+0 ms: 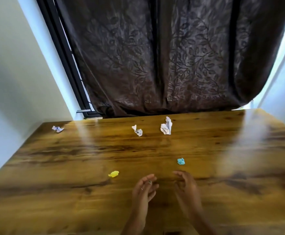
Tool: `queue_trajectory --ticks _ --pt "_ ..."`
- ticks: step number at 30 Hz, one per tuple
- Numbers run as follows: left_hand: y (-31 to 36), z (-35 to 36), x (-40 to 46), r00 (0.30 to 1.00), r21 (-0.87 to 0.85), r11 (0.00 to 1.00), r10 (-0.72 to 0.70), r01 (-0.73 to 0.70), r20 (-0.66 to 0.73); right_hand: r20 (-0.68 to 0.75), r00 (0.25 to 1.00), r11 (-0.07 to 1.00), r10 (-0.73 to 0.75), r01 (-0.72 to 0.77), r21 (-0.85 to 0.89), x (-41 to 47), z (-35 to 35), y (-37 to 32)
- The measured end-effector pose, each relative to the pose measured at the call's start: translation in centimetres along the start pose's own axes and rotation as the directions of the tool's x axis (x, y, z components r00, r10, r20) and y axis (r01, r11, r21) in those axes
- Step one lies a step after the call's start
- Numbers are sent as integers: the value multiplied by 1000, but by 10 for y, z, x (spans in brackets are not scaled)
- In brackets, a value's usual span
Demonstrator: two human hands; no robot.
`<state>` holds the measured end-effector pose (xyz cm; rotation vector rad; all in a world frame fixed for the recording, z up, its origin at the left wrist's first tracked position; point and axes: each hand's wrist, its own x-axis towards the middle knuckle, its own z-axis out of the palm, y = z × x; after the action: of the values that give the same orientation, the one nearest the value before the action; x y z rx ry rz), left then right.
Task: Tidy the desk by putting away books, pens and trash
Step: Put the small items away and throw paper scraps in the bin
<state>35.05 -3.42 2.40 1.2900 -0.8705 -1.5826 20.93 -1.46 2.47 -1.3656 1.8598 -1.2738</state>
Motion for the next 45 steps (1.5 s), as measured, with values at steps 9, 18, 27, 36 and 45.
queue_trajectory --ticks 9,18,27,36,45 --pt "28 6 64 992 -97 990 -112 106 -61 20 1000 999 -24 24 -27 121 24 -12" --pt "38 5 97 944 -213 937 -307 277 -124 46 999 960 -26 37 -277 244 47 -12" --pt "40 3 105 920 -265 913 -358 309 -159 220 975 981 21 22 -192 279 73 18" --pt "49 12 130 946 -81 983 -179 163 -270 259 966 976 -13 69 -208 304 106 12" --pt "84 32 216 881 607 775 398 -175 -255 327 945 976 -5 75 -205 308 124 6"
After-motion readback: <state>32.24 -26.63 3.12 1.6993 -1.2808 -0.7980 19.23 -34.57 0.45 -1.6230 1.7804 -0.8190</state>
